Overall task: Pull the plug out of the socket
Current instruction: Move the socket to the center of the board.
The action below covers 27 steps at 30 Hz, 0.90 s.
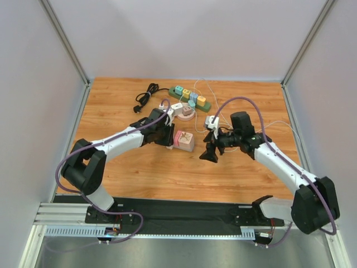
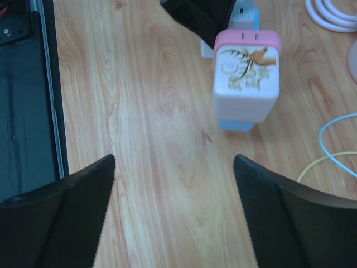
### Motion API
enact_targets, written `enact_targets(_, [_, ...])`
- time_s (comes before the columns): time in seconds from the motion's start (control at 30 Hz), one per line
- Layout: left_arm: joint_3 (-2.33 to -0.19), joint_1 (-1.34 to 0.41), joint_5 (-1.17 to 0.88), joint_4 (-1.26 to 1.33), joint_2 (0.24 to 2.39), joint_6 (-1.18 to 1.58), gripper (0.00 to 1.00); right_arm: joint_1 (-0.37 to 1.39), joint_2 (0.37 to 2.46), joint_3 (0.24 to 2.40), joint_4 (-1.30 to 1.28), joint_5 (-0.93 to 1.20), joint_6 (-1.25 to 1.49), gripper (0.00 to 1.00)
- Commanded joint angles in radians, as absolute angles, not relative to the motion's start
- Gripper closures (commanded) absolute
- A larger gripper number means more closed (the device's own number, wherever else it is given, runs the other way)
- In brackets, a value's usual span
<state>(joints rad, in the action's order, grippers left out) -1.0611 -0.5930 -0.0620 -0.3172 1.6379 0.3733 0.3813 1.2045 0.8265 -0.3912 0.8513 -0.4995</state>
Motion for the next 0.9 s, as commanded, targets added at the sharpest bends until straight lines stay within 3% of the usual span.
enact_targets(0.0, [-1.028,-0.646,-0.141,-0.287,1.568,0.371,1.00,0.480,1.279,0.905,-0.285,0.707,-0.419,0.17])
enact_targets(0.27, [-0.971,-0.744,-0.060,-0.281,1.537,0.411,1.00,0.566,1.377,0.923,-0.138,0.601,-0.183,0.68])
enact_targets(0.43, [-0.951,-0.770,-0.032,-0.253,1.537,0.446,1.00,0.566,1.469,0.910,-0.143,0.736,-0.088,0.92])
enact_targets(0.57, [-0.934,-0.784,-0.018,-0.229,1.537,0.462,1.00,0.566,1.538,0.881,-0.104,0.845,-0.037,0.99])
enact_targets(0.87, [-0.934,-0.822,0.043,-0.236,1.526,0.417,1.00,0.517,1.649,0.865,-0.017,0.920,0.093,1.00])
